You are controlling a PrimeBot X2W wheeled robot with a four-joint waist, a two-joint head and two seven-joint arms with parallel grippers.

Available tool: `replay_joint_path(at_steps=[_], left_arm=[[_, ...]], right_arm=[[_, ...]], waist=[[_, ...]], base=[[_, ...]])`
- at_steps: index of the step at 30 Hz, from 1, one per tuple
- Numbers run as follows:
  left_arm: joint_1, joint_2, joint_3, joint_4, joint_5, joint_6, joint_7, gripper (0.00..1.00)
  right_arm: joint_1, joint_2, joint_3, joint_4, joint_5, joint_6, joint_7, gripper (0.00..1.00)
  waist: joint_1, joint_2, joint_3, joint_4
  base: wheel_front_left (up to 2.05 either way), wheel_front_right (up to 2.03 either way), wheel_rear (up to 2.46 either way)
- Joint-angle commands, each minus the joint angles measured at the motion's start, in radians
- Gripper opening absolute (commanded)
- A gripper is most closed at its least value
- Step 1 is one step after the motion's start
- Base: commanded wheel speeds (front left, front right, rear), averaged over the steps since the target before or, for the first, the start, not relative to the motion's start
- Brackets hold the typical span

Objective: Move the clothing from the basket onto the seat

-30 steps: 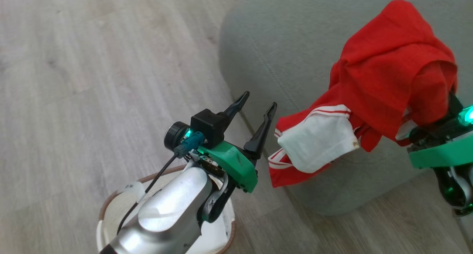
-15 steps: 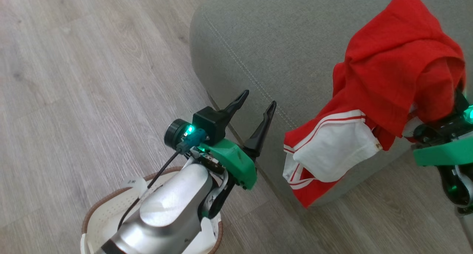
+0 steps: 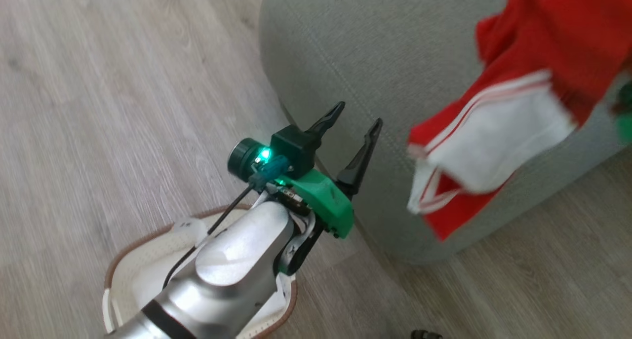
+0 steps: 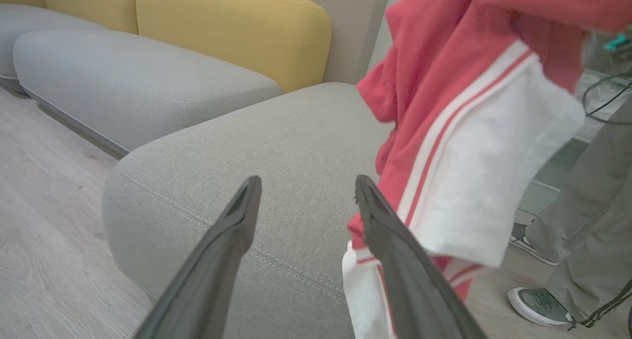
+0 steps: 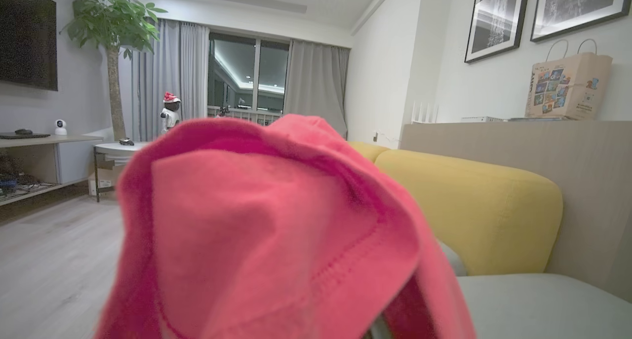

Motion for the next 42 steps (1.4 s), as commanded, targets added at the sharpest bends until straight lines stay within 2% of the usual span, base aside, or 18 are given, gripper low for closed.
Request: replay_joint_path(at_steps=[1,14,22,27,31,38,42], left_arm=[[-0.062,-0.006,0.021,-0.023,0.011,0.0,-0.005,1.0],[-0.205,-0.018,-0.077,-0.021,0.018,0.04,0.015,1.0],[-0.303,-0.019,-0.165,-0.034,-0.015,0.1,0.019,1.0],[-0.352,-0.019,-0.21,-0.031,-0.04,0.133,0.012,1.0],[-0.375,-0.019,-0.244,-0.029,-0.069,0.15,0.002,1.0],[-0.4,-0.019,-0.282,-0.015,-0.117,0.177,-0.014,1.0],[-0.41,-0.019,-0.3,-0.011,-0.14,0.184,-0.022,1.0]], right_arm=[[-0.056,-0.053,-0.009,-0.006,0.023,0.0,-0.006,0.0],[-0.34,-0.237,-0.072,0.142,0.138,0.0,-0.006,0.0],[-0.434,-0.293,-0.057,0.27,0.144,0.0,-0.006,0.0],[-0.419,-0.282,0.029,0.376,0.146,0.0,-0.006,0.0],[-0.391,-0.254,0.096,0.511,0.195,0.0,-0.006,0.0],[-0.416,-0.238,0.378,0.705,0.305,0.0,0.004,0.0],[-0.457,-0.241,0.508,0.768,0.381,0.0,0.064,0.0]], waist=[[0.0,-0.0001,0.031,0.022],[0.0,-0.0001,0.224,0.127],[0.0,-0.0001,0.333,0.171],[0.0,-0.0001,0.383,0.187],[0.0,-0.0001,0.401,0.198],[0.0,-0.0001,0.417,0.205],[0.0,-0.0001,0.421,0.207]], base=[[0.0,0.0,0.0],[0.0,0.0,0.0],[0.0,0.0,0.0],[0.0,0.0,0.0],[0.0,0.0,0.0],[0.0,0.0,0.0],[0.0,0.0,0.0]])
